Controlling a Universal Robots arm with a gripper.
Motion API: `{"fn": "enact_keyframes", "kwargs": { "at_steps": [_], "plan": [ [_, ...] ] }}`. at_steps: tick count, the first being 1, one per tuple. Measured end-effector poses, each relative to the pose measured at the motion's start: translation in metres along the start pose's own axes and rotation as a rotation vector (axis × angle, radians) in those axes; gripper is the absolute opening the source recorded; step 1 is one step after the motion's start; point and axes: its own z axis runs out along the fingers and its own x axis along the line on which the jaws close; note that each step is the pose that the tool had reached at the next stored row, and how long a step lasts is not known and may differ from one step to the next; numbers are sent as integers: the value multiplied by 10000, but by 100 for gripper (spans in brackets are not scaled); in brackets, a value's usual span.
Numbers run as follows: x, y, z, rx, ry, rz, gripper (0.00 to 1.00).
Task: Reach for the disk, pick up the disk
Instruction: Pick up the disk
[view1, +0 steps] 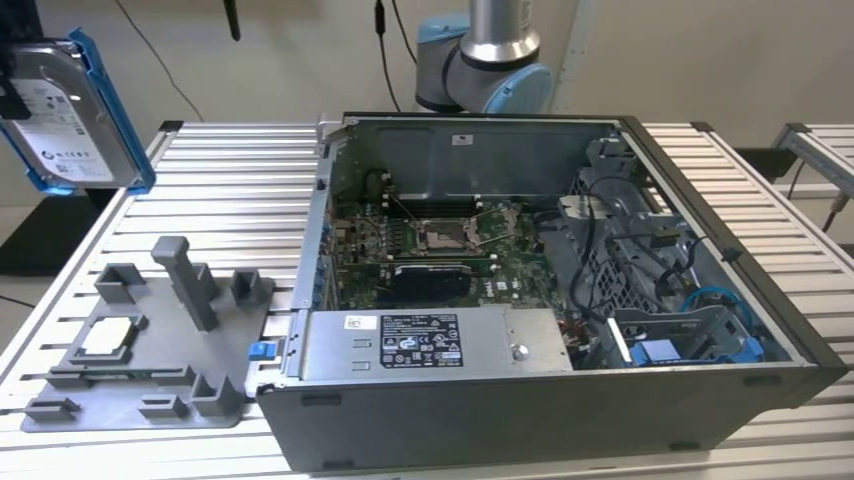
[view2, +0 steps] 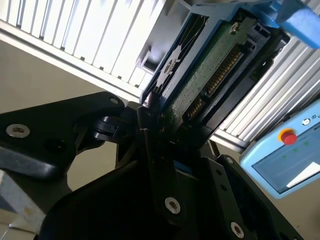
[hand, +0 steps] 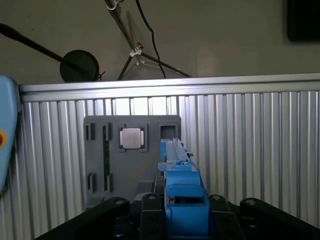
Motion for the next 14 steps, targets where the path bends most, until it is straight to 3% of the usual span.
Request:
{"fn": "enact_keyframes", "kwargs": {
  "at_steps": [14],
  "plan": [
    [-2, 3, -272, 3, -1, -7, 0]
  ]
}}
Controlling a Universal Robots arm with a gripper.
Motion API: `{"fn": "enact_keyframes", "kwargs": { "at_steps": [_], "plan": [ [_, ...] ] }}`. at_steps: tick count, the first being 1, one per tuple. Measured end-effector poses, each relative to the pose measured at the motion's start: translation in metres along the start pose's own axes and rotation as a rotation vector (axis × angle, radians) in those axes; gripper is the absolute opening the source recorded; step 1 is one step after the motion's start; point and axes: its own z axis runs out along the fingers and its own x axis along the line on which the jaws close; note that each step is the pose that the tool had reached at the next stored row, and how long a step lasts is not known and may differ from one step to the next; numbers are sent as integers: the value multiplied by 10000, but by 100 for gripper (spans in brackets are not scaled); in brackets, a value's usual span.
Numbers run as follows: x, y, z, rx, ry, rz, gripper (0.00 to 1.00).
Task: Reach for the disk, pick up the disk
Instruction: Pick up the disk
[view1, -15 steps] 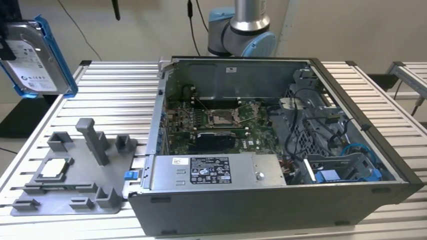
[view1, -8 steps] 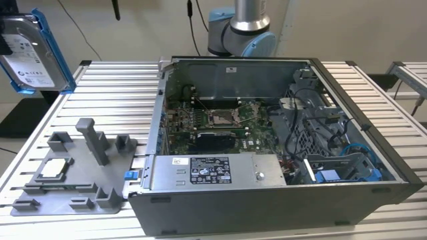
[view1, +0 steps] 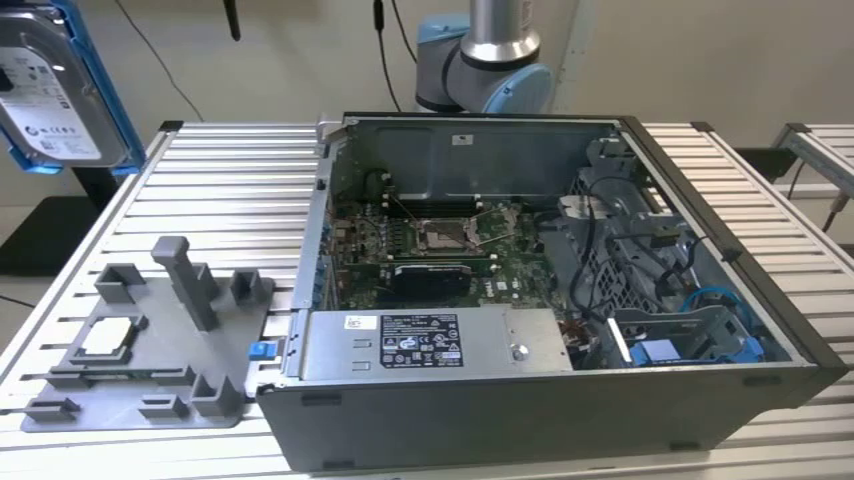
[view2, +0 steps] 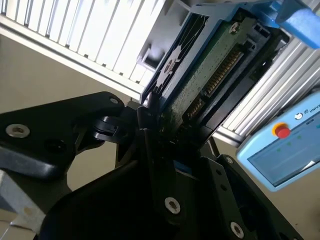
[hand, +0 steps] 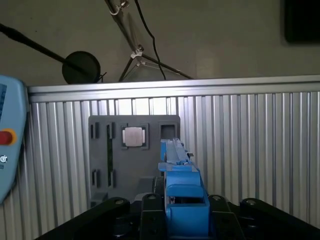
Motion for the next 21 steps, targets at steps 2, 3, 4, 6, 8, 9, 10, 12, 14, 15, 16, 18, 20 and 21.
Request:
{"fn": "enact_keyframes", "kwargs": {
  "at_steps": [2, 3, 4, 6, 8, 9, 10, 12, 14, 15, 16, 18, 20, 21],
  "plan": [
    [0, 0, -44, 2, 0, -5, 0],
    [0, 1, -66, 4, 1, -8, 0],
    [0, 1, -88, 7, 0, -11, 0],
    [-1, 1, -133, 10, 0, -16, 0],
    [-1, 1, -180, 14, 1, -24, 0],
    [-1, 3, -202, 18, 0, -27, 0],
    [-1, 4, -225, 23, 0, -28, 0],
    [-1, 5, -269, 29, 0, -33, 0],
    [-2, 7, -318, 36, -1, -35, 0],
    [-2, 7, -343, 37, -1, -37, 0],
    [-2, 8, -362, 40, -1, -37, 0],
    [-2, 9, -384, 44, -2, -37, 0],
    [-2, 10, -398, 49, -2, -38, 0],
    [-2, 11, -406, 50, -1, -38, 0]
  ]
}}
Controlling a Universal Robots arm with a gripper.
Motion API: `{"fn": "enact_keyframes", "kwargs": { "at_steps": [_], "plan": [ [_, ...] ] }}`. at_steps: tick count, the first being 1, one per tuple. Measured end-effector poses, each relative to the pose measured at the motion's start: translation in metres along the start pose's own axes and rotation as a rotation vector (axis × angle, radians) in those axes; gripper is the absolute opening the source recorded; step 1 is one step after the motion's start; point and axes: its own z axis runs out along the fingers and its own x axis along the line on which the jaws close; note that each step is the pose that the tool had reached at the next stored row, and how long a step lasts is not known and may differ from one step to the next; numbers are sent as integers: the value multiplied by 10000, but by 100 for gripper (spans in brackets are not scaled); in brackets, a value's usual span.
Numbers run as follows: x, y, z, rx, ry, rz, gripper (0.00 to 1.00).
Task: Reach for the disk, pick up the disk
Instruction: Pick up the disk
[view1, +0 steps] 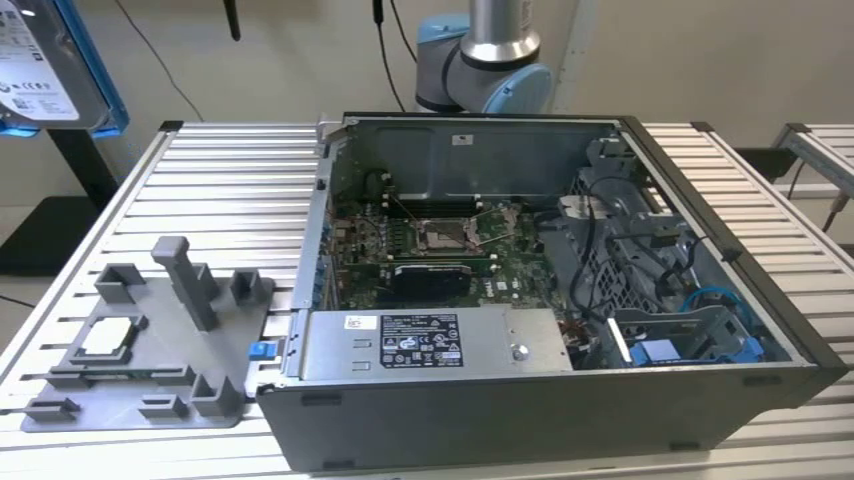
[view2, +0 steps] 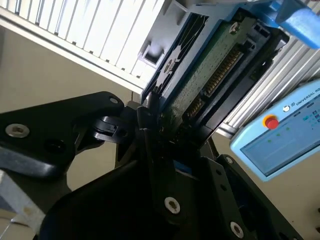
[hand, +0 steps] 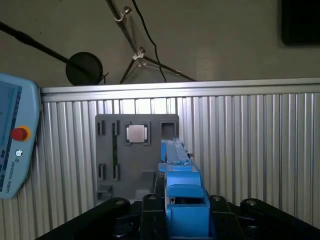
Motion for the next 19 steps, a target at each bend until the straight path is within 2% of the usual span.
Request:
{"fn": "enact_keyframes", "kwargs": {
  "at_steps": [4, 19],
  "plan": [
    [0, 0, -50, 4, -1, -1, 0],
    [-1, -14, -56, 5, -1, -1, 0]
  ]
}}
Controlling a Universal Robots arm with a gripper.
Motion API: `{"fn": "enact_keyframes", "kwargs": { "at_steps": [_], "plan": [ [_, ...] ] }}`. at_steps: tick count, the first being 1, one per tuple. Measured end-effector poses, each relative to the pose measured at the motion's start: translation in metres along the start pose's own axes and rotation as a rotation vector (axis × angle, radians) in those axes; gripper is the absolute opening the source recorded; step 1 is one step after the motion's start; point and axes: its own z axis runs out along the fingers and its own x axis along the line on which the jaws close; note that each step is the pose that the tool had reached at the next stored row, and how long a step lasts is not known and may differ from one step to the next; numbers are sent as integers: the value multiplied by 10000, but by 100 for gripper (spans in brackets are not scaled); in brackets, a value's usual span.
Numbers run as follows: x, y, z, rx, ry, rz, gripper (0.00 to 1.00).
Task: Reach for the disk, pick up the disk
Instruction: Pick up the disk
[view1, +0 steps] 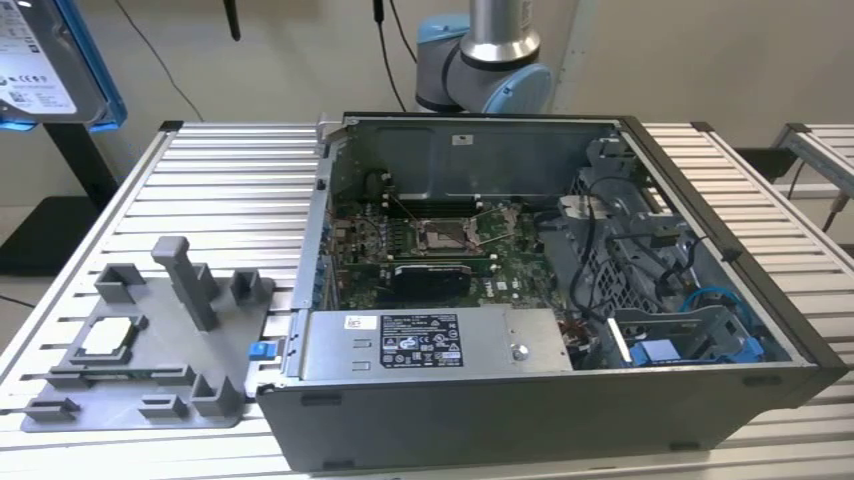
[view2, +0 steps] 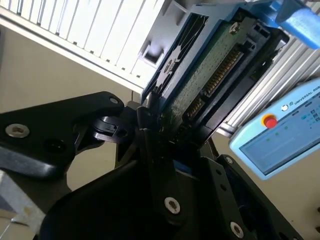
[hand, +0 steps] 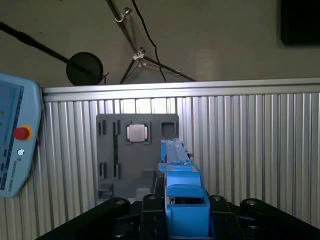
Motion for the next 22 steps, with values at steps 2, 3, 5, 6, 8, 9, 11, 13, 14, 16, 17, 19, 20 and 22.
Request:
{"fn": "enact_keyframes", "kwargs": {
  "at_steps": [2, 3, 5, 6, 8, 9, 11, 13, 14, 16, 17, 19, 20, 22],
  "plan": [
    [-2, -23, -1, -2, 1, 0, 0],
    [-3, -37, -1, -1, 1, 1, 0],
    [-4, -65, -1, -2, 1, 0, 0],
    [-4, -80, -1, -1, 1, 0, 0],
    [-6, -107, -1, -1, 0, 0, 0],
    [-7, -119, -1, -1, 1, 0, 0],
    [-8, -143, -1, -1, 1, 0, 0],
    [-9, -163, -1, -2, 1, 0, 0],
    [-10, -174, -1, -2, 1, 0, 0],
    [-11, -195, -1, -2, 1, 0, 0],
    [-11, -207, -1, -1, 1, 0, 0],
    [-13, -233, -1, -1, 1, 0, 0],
    [-13, -246, -1, -1, 1, 0, 0],
    [-15, -273, -1, -2, 1, 0, 0]
  ]
}}
